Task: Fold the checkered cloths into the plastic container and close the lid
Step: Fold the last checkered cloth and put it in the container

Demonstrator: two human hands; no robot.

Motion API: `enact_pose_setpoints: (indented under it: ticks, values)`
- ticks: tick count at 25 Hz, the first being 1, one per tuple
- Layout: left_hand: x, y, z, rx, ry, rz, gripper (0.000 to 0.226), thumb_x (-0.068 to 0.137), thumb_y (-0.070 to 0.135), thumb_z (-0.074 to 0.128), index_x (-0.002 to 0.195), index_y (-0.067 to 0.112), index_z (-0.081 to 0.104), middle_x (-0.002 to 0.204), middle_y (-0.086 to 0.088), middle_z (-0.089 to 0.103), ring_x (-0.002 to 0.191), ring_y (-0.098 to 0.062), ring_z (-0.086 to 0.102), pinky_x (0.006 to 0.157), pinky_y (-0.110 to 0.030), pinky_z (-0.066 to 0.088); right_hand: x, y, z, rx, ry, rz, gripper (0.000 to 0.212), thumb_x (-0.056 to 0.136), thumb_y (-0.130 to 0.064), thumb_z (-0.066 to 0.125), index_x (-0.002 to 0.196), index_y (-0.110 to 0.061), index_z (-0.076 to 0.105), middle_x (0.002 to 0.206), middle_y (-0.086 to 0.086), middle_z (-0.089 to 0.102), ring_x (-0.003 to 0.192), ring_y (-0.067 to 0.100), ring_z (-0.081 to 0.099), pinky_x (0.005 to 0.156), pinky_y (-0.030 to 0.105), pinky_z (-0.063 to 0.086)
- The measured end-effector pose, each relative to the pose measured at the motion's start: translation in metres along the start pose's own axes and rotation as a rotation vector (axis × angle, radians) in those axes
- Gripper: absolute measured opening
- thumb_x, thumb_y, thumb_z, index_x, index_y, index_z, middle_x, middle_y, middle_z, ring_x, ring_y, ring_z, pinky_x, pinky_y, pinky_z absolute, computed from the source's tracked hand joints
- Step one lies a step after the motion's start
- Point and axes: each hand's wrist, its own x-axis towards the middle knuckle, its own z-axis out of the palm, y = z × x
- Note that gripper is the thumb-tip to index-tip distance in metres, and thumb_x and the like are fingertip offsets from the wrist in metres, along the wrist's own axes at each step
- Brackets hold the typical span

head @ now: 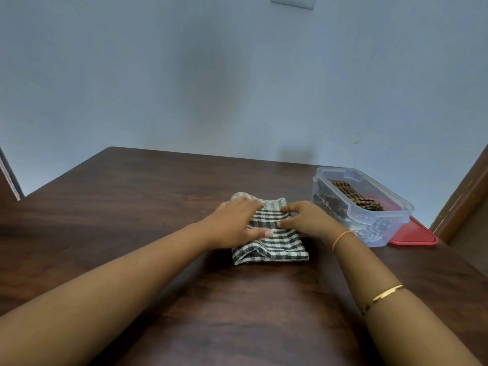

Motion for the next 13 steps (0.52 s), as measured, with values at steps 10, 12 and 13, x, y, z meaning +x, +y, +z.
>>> enact_pose_setpoints:
  ticks: [10, 12, 13]
  values:
    - [-0.006, -0.011, 0.012, 0.072, -0.341, -0.179, 0.113, 0.070, 0.083, 0.039, 0.150, 0.018, -0.007, 0.158, -0.003, -0.019, 0.145, -0.020, -0.021, 0.118, -0.053, -0.005, 0.017, 0.010, 0.025, -0.629, -0.122, 0.036, 0.069, 0.092, -0.063, 0.025, 0.150, -0.033, 0.002, 0.160, -0.005, -0.010, 0.146, 0.035, 0.002, 0.115, 0.053, 0.008]
    - [-0.007, -0.011, 0.012, 0.072, -0.340, -0.197, 0.113, 0.069, 0.085, 0.038, 0.150, 0.020, -0.008, 0.157, -0.005, -0.022, 0.144, -0.021, -0.024, 0.117, -0.055, -0.006, 0.013, 0.009, 0.026, -0.612, -0.135, 0.036, 0.070, 0.092, -0.064, 0.022, 0.149, -0.035, -0.004, 0.159, -0.002, -0.017, 0.146, 0.036, -0.002, 0.115, 0.053, 0.005]
    - [-0.009, -0.009, 0.010, 0.070, -0.331, -0.201, 0.113, 0.069, 0.085, 0.038, 0.150, 0.021, -0.008, 0.157, -0.006, -0.023, 0.143, -0.023, -0.025, 0.117, -0.056, -0.006, 0.010, 0.008, 0.024, -0.599, -0.132, 0.035, 0.073, 0.091, -0.065, 0.026, 0.149, -0.035, -0.004, 0.158, 0.001, -0.019, 0.146, 0.037, -0.003, 0.115, 0.053, 0.005]
